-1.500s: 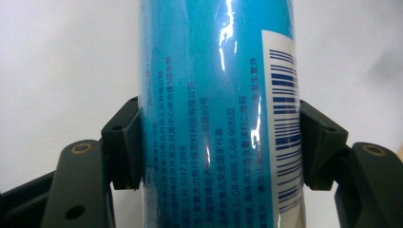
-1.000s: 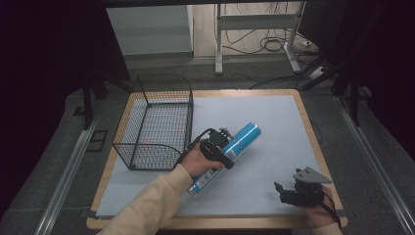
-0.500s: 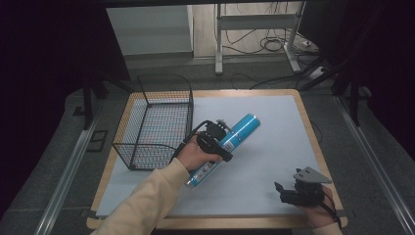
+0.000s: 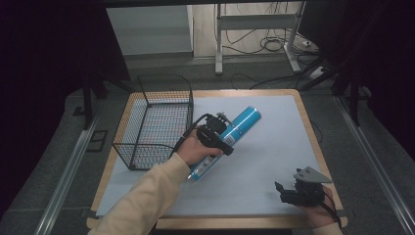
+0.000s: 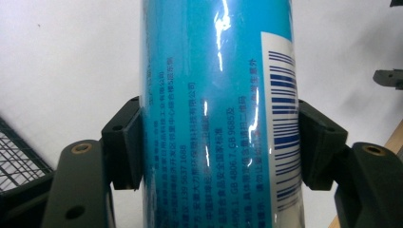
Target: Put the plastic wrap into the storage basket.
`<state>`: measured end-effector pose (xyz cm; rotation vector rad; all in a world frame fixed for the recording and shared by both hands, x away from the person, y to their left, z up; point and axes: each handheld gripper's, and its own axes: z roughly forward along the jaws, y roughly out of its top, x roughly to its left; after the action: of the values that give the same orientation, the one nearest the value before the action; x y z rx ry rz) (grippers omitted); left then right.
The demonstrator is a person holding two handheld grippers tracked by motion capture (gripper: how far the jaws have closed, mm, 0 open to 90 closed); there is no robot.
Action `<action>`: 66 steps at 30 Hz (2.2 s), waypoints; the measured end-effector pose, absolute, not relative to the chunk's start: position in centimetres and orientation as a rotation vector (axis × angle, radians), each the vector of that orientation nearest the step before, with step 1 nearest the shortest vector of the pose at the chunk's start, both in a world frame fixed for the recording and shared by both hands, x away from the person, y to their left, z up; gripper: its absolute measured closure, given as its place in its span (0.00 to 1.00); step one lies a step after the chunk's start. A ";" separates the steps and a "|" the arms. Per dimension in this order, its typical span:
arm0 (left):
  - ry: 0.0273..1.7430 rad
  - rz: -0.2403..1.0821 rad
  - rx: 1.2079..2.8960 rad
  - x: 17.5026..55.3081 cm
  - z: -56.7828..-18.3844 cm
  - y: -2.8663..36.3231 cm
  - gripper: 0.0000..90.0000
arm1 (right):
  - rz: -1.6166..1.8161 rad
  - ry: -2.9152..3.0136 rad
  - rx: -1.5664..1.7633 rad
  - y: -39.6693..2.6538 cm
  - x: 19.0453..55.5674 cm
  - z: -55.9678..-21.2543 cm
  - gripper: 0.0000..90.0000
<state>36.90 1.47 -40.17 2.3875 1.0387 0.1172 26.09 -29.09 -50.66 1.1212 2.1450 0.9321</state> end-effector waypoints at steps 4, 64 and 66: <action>1.036 0.125 2.383 37.0 -39.7 1.6 0.35 | 0.932 2.144 1.121 -29.1 26.1 -50.7 0.12; 1.086 0.249 2.296 40.1 -33.7 4.8 0.35 | 0.925 2.149 1.126 -29.0 26.1 -50.8 0.12; 1.090 0.255 2.292 40.3 -33.5 4.9 0.35 | 0.924 2.148 1.122 -29.0 26.1 -50.8 0.13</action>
<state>40.26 4.92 -33.53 2.2923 1.0901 0.2555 26.12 -28.98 -50.76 1.1218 2.1477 0.9243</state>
